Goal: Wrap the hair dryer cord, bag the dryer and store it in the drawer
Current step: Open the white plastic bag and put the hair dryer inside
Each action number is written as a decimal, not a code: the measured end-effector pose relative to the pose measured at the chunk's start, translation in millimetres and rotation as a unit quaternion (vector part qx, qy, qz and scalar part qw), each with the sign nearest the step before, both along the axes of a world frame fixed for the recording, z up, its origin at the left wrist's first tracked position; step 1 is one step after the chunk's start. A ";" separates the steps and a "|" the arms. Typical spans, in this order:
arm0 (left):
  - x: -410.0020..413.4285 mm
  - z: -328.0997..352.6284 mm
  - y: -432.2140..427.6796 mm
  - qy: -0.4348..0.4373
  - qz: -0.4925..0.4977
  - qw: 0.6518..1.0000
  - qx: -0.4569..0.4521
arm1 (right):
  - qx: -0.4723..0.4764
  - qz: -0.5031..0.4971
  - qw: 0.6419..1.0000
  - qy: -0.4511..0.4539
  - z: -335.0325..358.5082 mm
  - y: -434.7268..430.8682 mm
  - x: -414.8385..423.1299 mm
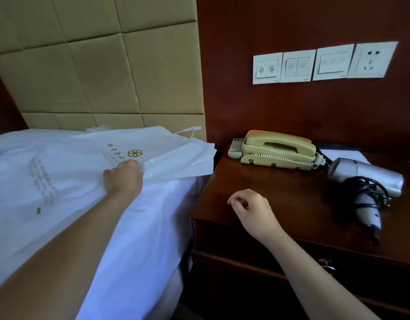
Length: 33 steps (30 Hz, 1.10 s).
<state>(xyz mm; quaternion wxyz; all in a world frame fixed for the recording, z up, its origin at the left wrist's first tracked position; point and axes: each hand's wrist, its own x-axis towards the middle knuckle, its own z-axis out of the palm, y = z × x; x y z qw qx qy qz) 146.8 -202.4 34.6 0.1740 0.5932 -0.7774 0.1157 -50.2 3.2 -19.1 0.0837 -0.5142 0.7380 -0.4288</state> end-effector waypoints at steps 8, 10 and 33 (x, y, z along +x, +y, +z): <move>2.6 23.9 44.7 0.238 -0.219 0.946 -0.022 | -0.048 -0.034 0.976 -0.207 18.2 16.7 -1.6; 2.0 30.2 61.1 0.266 -0.270 0.925 -0.033 | -0.070 -0.025 0.946 -0.317 27.9 24.3 -1.7; -50.8 0.8 183.3 0.052 -0.595 0.799 0.071 | -0.086 -0.075 0.847 -0.520 45.6 63.3 -13.5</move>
